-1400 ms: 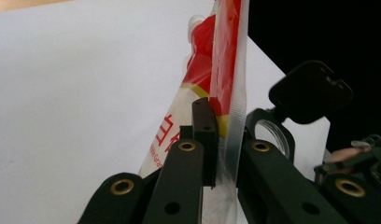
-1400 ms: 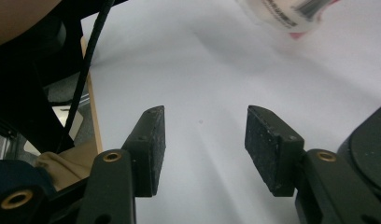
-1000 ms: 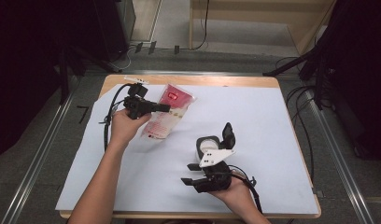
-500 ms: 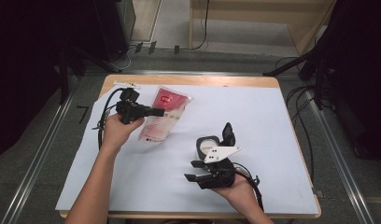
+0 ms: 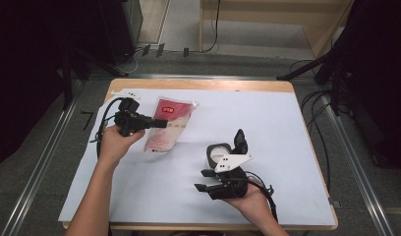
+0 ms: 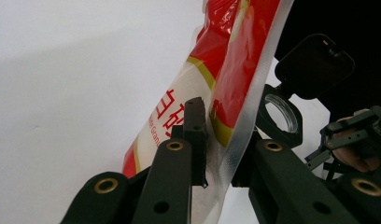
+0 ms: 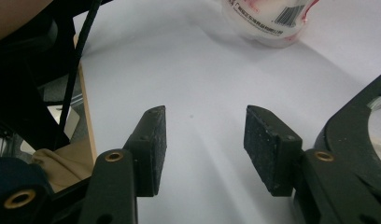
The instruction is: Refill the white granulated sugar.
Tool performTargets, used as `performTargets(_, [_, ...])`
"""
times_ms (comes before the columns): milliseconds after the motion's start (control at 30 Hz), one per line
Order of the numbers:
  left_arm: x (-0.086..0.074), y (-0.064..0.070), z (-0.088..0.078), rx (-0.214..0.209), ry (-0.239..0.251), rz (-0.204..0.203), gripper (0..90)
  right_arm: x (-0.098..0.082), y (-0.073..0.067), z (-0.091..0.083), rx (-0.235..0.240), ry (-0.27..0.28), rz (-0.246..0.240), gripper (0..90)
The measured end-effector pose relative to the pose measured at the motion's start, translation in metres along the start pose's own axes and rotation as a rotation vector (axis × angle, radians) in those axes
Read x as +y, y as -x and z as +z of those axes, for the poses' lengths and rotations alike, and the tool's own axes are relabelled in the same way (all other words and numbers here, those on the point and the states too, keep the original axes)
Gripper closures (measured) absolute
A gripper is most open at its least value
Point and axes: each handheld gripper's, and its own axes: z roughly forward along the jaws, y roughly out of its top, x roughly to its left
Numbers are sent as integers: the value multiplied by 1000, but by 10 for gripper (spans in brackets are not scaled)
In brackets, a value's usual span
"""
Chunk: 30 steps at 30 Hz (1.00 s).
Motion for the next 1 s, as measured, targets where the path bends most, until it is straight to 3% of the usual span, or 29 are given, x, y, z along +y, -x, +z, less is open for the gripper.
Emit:
performTargets(133, [-5, 0, -4, 4, -11, 12, 796, 0, 1, -1, -4, 3, -2, 498])
performTargets(300, [-10, -2, -9, 12, -28, -16, 754, 1, 1, -1, -3, 4, -5, 499])
performTargets(433, [-13, -1, -13, 28, -28, -6, 729, 2, 1, -1, -3, 1, -10, 500])
performTargets(533, [-18, 1, -17, 31, -26, 28, 677, 2, 1, -1, -5, -6, -19, 501])
performTargets(700, [-23, 2, -20, 41, -30, 15, 635, 3, 1, -2, -8, -6, -20, 502])
performTargets(1000, [-29, 2, -33, 48, 4, 5, 588, 3, 6, -5, -6, -9, -16, 512])
